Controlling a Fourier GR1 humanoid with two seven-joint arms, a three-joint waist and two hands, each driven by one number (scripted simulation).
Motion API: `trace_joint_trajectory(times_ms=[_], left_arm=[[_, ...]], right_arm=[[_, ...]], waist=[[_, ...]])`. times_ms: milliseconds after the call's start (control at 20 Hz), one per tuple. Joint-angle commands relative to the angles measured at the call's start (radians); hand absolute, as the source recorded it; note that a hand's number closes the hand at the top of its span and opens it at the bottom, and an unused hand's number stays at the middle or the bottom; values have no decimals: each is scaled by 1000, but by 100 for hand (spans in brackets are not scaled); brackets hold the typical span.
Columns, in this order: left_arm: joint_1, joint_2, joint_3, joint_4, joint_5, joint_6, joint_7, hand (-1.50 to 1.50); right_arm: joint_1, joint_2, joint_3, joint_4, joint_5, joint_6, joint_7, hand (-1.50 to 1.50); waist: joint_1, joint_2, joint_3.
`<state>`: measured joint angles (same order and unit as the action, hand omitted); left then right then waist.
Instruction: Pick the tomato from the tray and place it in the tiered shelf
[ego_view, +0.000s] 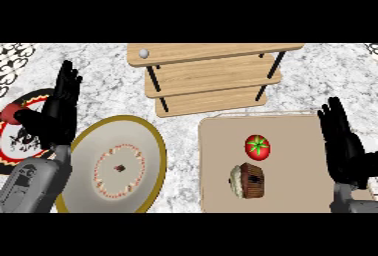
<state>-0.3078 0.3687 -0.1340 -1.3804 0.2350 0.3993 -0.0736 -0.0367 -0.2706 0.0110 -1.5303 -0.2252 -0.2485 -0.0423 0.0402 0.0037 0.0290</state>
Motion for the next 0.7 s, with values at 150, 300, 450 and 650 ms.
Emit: trace_joint_trajectory(times_ms=[150,300,450,650], left_arm=[[128,1,-23,89,53,-58,144,0],[179,-7,-31,101,84,-78,186,0],[241,9,-19,131,153,-177,222,0],[227,10,-36,91,150,-180,289,0]], right_arm=[[27,-145,-55,-144,209,-186,72,150],[211,-314,-103,29,396,-232,171,150],[274,-193,-107,-115,376,-356,340,150],[409,-198,-5,-445,485,-353,461,-150]], waist=[[-71,-10,-36],[-128,33,-61],[-89,-8,-38],[-69,-10,-33]])
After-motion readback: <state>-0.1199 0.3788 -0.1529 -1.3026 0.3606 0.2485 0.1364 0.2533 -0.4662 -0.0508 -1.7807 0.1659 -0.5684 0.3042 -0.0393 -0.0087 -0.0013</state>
